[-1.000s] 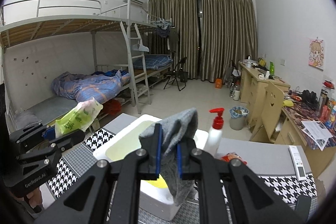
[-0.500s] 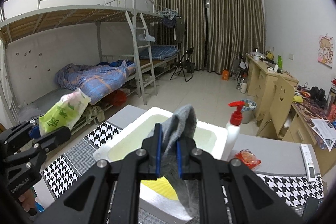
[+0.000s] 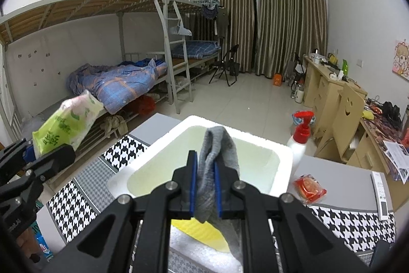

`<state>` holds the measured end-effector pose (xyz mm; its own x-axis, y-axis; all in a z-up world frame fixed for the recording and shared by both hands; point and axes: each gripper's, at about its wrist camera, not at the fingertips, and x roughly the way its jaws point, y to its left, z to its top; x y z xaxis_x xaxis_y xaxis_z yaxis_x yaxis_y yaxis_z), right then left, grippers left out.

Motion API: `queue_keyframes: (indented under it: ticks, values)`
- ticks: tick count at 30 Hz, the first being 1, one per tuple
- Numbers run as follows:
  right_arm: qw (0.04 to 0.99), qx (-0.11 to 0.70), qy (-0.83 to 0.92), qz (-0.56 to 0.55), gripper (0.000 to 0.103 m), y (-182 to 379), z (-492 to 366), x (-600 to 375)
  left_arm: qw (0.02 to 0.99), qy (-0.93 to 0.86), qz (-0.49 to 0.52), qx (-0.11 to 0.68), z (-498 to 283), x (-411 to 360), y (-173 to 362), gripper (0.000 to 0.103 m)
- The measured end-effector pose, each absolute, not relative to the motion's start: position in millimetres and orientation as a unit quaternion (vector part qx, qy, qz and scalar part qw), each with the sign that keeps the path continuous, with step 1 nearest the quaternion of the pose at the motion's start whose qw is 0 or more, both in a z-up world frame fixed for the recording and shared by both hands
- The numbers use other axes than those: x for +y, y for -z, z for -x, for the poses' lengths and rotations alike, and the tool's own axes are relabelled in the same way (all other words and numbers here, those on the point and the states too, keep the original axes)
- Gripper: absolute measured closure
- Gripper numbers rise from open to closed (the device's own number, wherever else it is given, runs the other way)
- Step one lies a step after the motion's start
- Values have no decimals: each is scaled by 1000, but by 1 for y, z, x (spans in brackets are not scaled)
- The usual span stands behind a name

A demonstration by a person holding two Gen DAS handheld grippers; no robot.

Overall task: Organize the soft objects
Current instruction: 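Carry the packet and sock with both grippers over the foam box, then open the right gripper to drop the grey sock into the foam box, then lower the green packet into the foam box and open the left gripper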

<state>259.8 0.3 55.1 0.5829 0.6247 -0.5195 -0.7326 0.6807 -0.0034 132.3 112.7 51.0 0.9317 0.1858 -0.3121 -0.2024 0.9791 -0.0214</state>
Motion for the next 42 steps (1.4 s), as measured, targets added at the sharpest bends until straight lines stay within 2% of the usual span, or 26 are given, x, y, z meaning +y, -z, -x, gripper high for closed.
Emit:
queue_keyframes:
  ticks: [2,4,5,6,13,17,19,21,24,42]
  values:
    - [882,251,-383,111,85,-54,-261,2,982,-99,27,157,-133,113,-51,72]
    - [881,255,-383,108,68,-54,-262,4,982,-99,28,157,-133,113,-51,72]
    - [882,255,-383,105,52,-54,-262,3,982,-99,28,157,-133,113,-51,72]
    - [882,253,-384,103,47,-54,-261,3,982,-99,28,156,-133,113,-51,72]
    - [887,245,-378,103,44,-57,-259,-3,982,-99,29,157,-134,113,-50,72]
    - [892,237,-371,98,35,-61,-258,-12,983,-95,29,157,-136,113,-49,72]
    - [896,232,-367,94,28,-64,-257,-17,983,-91,27,157,-137,113,-49,72]
    - [900,225,-362,94,17,-66,-255,-22,983,-89,26,158,-139,113,-49,72]
    - [904,213,-358,93,10,-68,-251,-29,984,-81,24,159,-142,111,-49,72]
    - [918,198,-337,74,6,-68,-248,-65,984,-51,13,170,-165,94,-54,72]
